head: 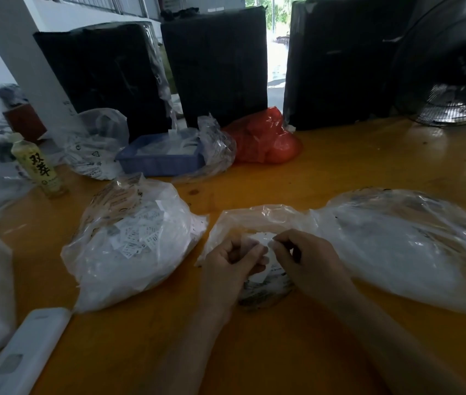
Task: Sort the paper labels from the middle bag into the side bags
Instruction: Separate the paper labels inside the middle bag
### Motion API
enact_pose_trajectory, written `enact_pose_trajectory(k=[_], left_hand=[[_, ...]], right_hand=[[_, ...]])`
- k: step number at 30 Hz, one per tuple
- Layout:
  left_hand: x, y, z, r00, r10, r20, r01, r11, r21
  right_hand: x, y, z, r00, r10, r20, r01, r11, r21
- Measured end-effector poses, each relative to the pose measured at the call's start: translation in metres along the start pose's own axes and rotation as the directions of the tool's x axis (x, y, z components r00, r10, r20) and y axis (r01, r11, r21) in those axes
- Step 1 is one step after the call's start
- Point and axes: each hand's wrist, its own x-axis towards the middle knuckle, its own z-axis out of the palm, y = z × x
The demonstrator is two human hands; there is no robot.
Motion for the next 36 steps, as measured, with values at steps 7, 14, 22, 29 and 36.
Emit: enact_pose_trajectory(k=[7,14,22,29,36], left_hand=[[-0.002,0.002,-0.001,1.0,-0.005,-0.02,0.004,0.999,-0.043],[-0.003,0.009,-0.001,1.0,-0.006,0.011,0.006,0.998,-0.062],[-0.004,0.011,0.0,0.999,-0.038,-0.024,0.034,0.992,-0.124],[-0.003,0.009,-0.001,0.999,-0.054,-0.007,0.053,0.996,-0.075],[-0.003,0.009,-0.001,0.999,-0.037,-0.01,0.036,0.995,-0.091]], right_hand=[[-0.001,0.0,-0.004,0.991,0.043,0.123,-0.046,0.999,0.021],[0.0,0.001,-0.008,0.999,0.011,0.046,-0.01,1.0,-0.023],[0.0,0.003,-0.007,0.999,0.041,-0.028,-0.04,0.999,0.02],[0.0,0.004,-0.005,0.995,0.029,0.097,-0.034,0.998,0.051],[0.0,0.002,-0.006,0.998,0.061,-0.036,-0.06,0.998,0.014]])
